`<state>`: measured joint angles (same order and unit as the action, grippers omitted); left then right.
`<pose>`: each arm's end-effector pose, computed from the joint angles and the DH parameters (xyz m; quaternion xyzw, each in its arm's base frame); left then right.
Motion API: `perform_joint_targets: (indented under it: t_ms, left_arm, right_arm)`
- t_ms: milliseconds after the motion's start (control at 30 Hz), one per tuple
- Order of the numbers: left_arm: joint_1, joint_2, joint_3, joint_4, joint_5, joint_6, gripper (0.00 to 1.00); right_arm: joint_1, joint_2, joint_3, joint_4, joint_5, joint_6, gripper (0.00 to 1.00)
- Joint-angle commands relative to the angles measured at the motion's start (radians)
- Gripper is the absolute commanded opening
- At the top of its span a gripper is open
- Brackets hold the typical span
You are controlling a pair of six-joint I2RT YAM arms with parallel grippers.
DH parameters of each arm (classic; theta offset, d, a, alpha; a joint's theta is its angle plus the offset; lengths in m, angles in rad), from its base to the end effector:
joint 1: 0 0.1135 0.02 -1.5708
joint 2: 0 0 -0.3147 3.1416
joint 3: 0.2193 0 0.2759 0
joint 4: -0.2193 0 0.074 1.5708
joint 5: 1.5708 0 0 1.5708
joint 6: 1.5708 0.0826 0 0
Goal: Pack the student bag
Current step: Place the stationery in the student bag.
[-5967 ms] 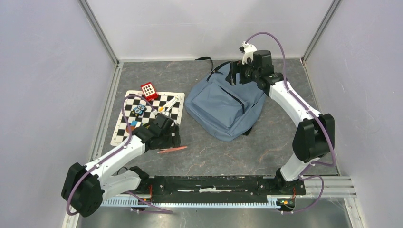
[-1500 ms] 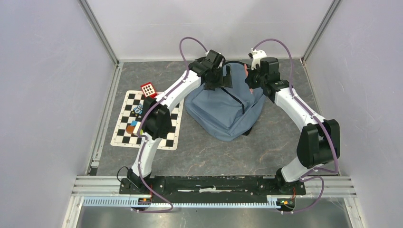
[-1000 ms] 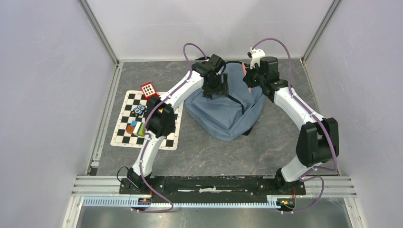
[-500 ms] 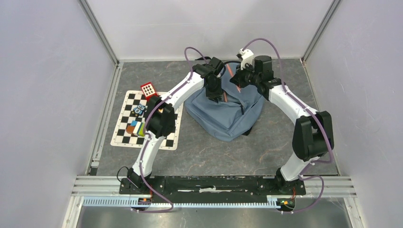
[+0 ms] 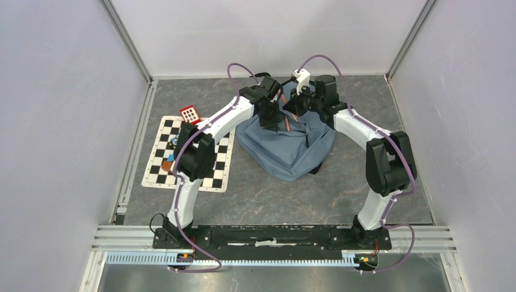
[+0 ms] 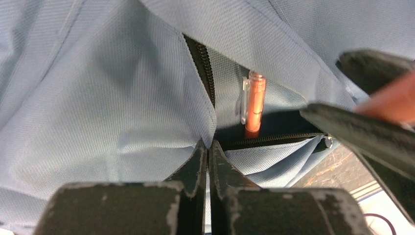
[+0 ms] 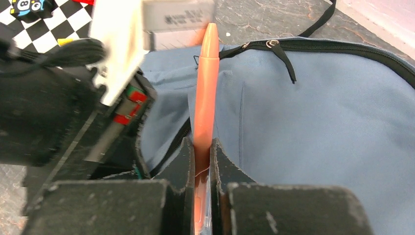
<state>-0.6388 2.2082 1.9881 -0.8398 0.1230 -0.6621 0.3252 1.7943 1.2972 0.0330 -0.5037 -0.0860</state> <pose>0.4431 -0.3417 0.2301 0.0043 0.9658 -0.2000 0.1647 0.4477 0.1930 0.2792 -0.2964 0.7798 0.2712 0.4800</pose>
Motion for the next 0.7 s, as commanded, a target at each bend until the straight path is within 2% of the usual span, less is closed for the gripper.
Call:
perform_joint_targets:
  t_ms: [0, 367, 667]
  left_arm:
    - [-0.005, -0.128, -0.052, 0.060, -0.023, -0.003, 0.02]
    - [0.001, -0.200, -0.121, 0.138, -0.065, -0.030, 0.02]
    - [0.008, -0.239, -0.166, 0.161, -0.099, -0.040, 0.02]
  right_arm:
    - [0.015, 0.040, -0.003, 0.039, -0.087, -0.046, 0.00]
    - [0.020, 0.023, -0.103, 0.020, -0.125, -0.025, 0.00]
    - [0.020, -0.030, -0.086, -0.184, -0.020, 0.026, 0.00]
